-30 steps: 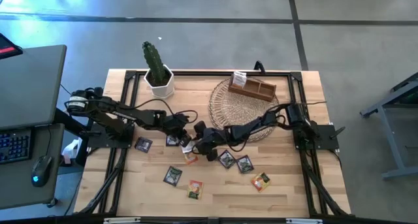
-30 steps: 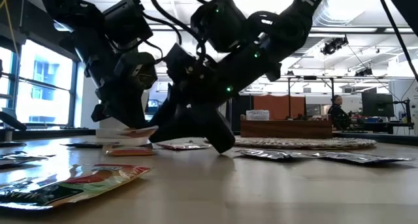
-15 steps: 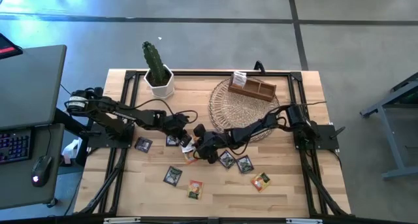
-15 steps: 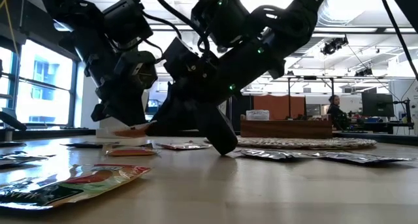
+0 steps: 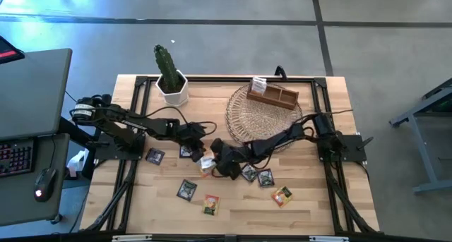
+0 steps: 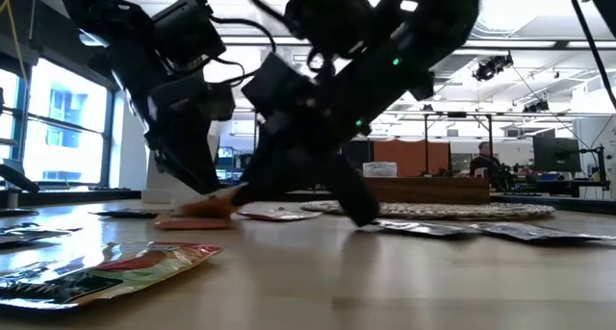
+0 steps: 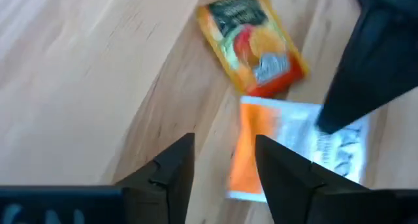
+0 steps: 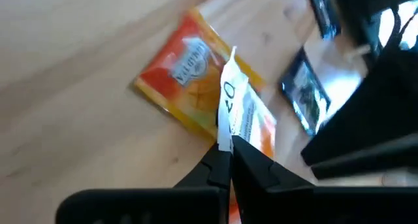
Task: Pick & Place Tea
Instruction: Put the orange tea bag into the left section of the wooden organizer
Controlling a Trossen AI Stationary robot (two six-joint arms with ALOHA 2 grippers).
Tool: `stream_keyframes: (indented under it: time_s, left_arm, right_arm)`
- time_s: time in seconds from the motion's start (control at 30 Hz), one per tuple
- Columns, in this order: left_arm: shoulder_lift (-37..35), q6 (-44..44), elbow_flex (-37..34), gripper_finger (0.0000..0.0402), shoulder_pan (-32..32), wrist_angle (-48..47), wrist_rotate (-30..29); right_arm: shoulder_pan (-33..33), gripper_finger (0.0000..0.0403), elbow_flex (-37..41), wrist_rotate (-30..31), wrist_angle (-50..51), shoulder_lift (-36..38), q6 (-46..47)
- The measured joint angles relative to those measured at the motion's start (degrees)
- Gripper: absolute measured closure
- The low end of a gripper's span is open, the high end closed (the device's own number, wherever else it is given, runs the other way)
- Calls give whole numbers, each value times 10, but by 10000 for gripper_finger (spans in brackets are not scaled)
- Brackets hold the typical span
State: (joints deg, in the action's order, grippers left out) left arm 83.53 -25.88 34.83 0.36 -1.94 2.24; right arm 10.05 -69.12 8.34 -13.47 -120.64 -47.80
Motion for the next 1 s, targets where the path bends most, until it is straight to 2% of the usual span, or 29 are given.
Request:
stream_keyframes:
  time_s: [0.1, 0.23, 0.33, 0.43, 0.57, 0.67, 0.77, 0.8, 0.87, 0.93, 1.0]
  left_arm:
    - [0, 76, 0, 239, 0, 34, -2]
    - [0, 110, 0, 239, 0, 96, -6]
    - [-2, 154, 0, 239, 0, 136, -4]
    - [-6, 185, 1, 239, 0, 165, -1]
    - [-6, 208, 1, 239, 0, 185, 1]
    - [-6, 227, 1, 239, 0, 217, 15]
    - [-6, 227, 0, 239, 0, 298, 79]
    - [-6, 227, 0, 239, 0, 327, 109]
    - [-6, 225, 0, 239, 0, 379, 164]
    - [-6, 209, 0, 239, 0, 421, 196]
    - [-6, 181, 1, 239, 0, 446, 199]
  right_arm:
    - [10, 400, 0, 23, 15, 36, -39]
    - [10, 400, -1, 49, 39, 84, -84]
    - [0, 401, -1, 24, 105, 131, -112]
    - [-22, 402, -1, -74, 188, 182, -99]
    - [-62, 402, -1, -225, 281, 244, -10]
    - [-88, 402, -2, -402, 317, 263, -18]
    - [-104, 402, 0, -600, 356, 262, -111]
    - [-107, 402, 0, -647, 363, 262, -141]
    - [-112, 402, 0, -681, 365, 262, -172]
    - [-113, 402, -1, -664, 351, 263, -179]
    - [-113, 402, -1, -641, 336, 262, -181]
